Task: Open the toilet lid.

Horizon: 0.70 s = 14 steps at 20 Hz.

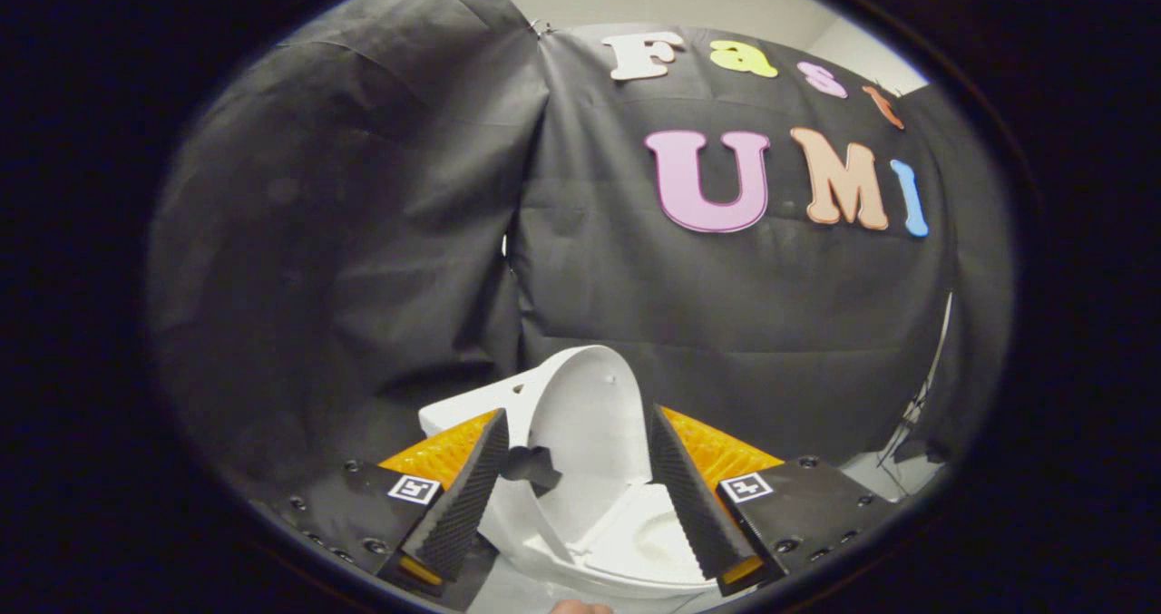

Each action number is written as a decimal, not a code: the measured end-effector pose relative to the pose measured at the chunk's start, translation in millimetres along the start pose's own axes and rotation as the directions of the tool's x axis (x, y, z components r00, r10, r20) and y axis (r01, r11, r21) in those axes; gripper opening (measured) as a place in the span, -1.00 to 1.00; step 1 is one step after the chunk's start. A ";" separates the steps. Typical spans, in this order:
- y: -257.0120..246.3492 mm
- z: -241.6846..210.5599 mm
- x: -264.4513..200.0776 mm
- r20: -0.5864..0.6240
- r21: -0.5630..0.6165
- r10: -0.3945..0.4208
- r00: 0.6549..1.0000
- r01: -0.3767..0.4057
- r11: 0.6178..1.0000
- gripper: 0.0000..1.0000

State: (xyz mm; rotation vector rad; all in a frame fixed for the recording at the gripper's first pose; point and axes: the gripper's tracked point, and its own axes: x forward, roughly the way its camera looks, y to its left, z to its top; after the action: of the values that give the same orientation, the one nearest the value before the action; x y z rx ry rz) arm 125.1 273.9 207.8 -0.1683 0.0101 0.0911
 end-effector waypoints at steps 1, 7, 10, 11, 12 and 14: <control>-14.1 2.6 -8.2 0.026 -0.001 -0.019 0.999 0.019 1.000 0.93; -75.9 2.1 -46.9 0.132 -0.014 -0.055 0.990 0.057 0.998 0.93; -114.7 -4.0 -59.5 0.131 -0.025 -0.126 0.983 0.130 0.991 0.93; -124.5 -8.9 -61.7 0.119 -0.016 -0.140 0.983 0.143 0.990 0.93; -133.6 -14.3 -62.0 0.104 -0.012 -0.155 0.982 0.157 0.988 0.93; -151.5 -25.5 -64.0 0.067 -0.018 -0.182 0.981 0.184 0.983 0.93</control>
State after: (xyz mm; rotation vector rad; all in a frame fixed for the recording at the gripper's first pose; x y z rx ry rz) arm 75.1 115.1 209.1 -0.1898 -0.0717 -0.0870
